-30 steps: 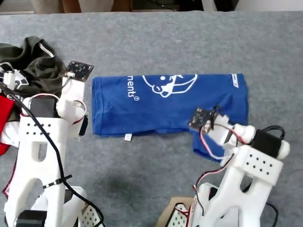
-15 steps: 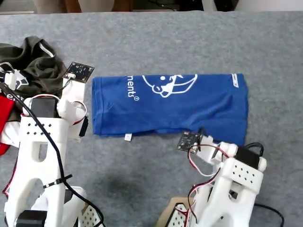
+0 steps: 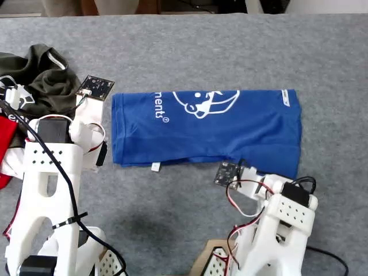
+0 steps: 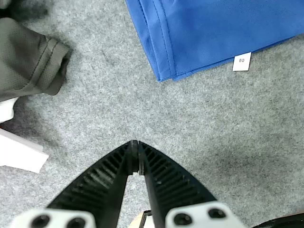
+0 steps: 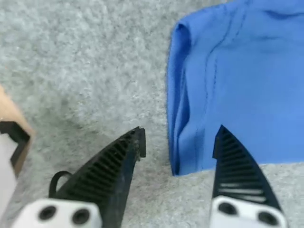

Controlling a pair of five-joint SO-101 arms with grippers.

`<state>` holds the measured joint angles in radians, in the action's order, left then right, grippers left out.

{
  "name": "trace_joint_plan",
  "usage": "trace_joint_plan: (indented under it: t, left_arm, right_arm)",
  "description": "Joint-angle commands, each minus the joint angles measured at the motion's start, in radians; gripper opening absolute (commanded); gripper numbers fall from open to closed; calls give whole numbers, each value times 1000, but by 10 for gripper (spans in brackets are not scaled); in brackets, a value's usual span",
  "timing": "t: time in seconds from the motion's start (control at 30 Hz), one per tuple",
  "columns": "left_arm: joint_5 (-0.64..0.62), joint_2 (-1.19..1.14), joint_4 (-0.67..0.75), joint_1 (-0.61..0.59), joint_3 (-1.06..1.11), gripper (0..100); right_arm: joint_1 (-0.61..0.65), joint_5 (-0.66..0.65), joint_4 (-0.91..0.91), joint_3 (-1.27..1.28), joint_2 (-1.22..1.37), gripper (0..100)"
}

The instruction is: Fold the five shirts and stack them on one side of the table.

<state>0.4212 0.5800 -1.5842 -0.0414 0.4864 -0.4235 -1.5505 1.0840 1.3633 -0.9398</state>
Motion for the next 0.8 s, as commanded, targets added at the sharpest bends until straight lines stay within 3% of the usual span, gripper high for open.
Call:
trace_joint_plan:
  t: [0.0,0.43,0.63,0.77]
  left_arm:
    - [2,25,3,-8,-2,18]
    - [2,25,3,-8,-2,18]
    - [6,25,3,-8,-2,18]
    - [6,25,3,-8,-2,18]
  right_arm:
    - [16,-11,-64,-2,84,243]
    - [10,-3,-107,-257,581,242]
    - [8,18,-147,-314,650,240]
    - [8,18,-167,-317,659,160]
